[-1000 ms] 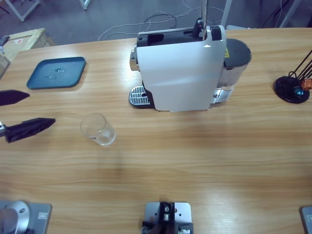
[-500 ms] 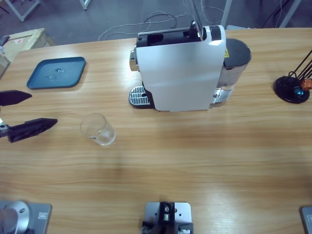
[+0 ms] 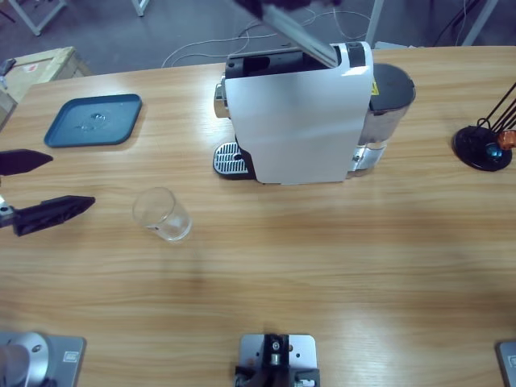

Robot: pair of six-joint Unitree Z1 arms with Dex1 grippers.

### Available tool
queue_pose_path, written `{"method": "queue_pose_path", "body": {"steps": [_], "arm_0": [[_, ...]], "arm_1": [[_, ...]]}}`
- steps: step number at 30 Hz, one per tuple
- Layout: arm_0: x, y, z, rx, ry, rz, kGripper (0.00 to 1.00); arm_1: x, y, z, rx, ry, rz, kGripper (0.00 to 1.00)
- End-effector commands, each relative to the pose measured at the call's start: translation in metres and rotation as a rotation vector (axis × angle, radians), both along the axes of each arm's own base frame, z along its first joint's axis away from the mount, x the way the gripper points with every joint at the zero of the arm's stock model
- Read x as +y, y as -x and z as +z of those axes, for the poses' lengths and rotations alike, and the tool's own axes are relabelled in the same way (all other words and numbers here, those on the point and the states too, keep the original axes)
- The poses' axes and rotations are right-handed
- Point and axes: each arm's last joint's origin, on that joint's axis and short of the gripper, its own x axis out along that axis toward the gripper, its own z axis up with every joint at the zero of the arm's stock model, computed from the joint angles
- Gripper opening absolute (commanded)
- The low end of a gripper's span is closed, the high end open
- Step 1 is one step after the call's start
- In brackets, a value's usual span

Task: Pour coffee

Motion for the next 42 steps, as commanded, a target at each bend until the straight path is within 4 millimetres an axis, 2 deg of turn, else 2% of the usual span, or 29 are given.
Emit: {"method": "queue_pose_path", "body": {"steps": [1,11,16,25,32,42], "arm_0": [[-0.005,-0.003,0.001,0.05,0.025,0.023,0.992],[-0.004,-0.002,0.005,0.064,0.073,0.052,0.992],[-0.004,-0.002,0.004,0.065,0.069,0.052,0.991],[-0.003,-0.001,0.003,0.066,0.067,0.05,0.991],[-0.004,-0.002,0.004,0.065,0.065,0.048,0.991],[-0.003,0.0,0.003,0.072,0.056,0.049,0.991]], "arm_1": [[0.027,0.003,-0.109,0.212,0.222,0.053,0.0],[0.028,0.001,-0.154,0.353,0.316,0.024,0.0],[0.027,0.0,-0.161,0.369,0.327,0.018,0.0],[0.022,0.003,-0.188,0.441,0.361,0.01,0.0],[0.015,0.002,-0.193,0.457,0.373,-0.008,0.0],[0.005,0.008,-0.214,0.497,0.412,-0.016,0.0]]}}
